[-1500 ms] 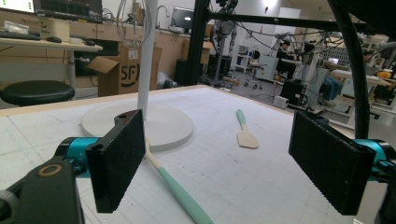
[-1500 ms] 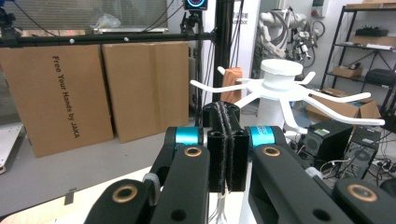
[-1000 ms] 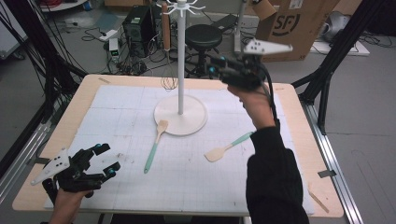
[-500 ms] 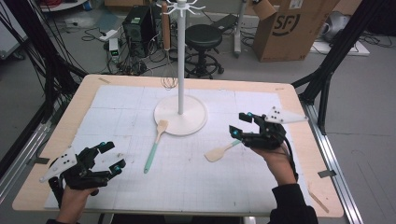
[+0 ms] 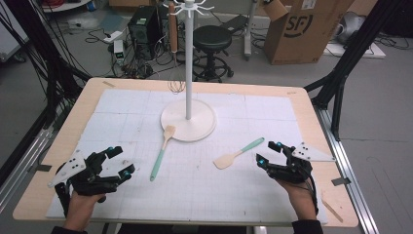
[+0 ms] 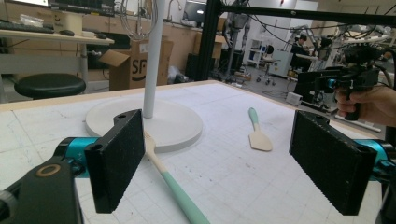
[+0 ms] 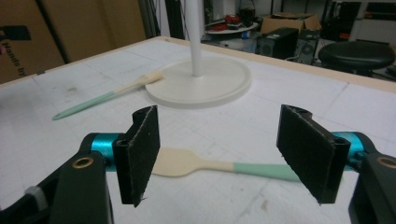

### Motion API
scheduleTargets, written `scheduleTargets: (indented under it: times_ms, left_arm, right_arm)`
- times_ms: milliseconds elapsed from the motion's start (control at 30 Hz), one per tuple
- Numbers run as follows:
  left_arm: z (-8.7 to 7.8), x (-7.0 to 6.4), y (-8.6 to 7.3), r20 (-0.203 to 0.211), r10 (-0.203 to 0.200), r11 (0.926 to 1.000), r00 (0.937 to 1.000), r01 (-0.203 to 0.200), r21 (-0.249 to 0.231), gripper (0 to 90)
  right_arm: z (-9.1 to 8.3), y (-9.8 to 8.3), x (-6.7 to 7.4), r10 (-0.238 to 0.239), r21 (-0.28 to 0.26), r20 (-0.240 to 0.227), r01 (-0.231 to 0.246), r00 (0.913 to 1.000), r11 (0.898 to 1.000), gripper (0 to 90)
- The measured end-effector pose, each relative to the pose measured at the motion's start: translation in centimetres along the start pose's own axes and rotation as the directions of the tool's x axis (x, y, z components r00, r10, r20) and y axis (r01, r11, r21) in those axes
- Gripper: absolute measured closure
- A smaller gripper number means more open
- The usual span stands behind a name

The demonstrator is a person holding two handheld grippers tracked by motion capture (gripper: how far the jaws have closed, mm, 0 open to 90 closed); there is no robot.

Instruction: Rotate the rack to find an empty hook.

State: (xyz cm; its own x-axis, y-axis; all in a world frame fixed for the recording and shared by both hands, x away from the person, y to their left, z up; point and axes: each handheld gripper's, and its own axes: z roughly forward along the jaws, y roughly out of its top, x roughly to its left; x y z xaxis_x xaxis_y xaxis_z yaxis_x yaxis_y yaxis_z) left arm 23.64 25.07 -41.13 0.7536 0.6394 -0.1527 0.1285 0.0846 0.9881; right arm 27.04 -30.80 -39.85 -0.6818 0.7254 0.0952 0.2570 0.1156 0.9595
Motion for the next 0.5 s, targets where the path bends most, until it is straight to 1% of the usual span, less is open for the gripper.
scheduleTargets:
  times_ms: [100,133,300,500]
  left_arm:
    - [0.15,-0.12,-0.07,0.000,0.000,1.0000,1.0000,0.000,0.004,18.8]
    - [0.17,-0.16,-0.10,-0.001,0.001,1.0000,1.0000,-0.001,0.005,18.8]
    - [0.09,-0.26,-0.15,-0.004,0.004,1.0000,1.0000,-0.004,0.006,18.8]
    - [0.06,-0.17,-0.16,-0.005,0.001,1.0000,1.0000,-0.001,0.006,18.9]
  right_arm:
    - [-0.39,-0.35,-0.32,0.008,-0.003,0.012,-0.008,0.9999,1.000,29.7]
    - [-0.48,-0.43,-0.33,0.017,-0.006,0.013,-0.017,0.9998,1.000,29.7]
    - [-0.63,-0.64,-0.26,0.017,0.008,0.022,-0.017,0.9996,1.000,30.9]
    - [-0.68,-0.59,-0.32,0.021,0.003,0.022,-0.021,0.9995,1.000,31.4]
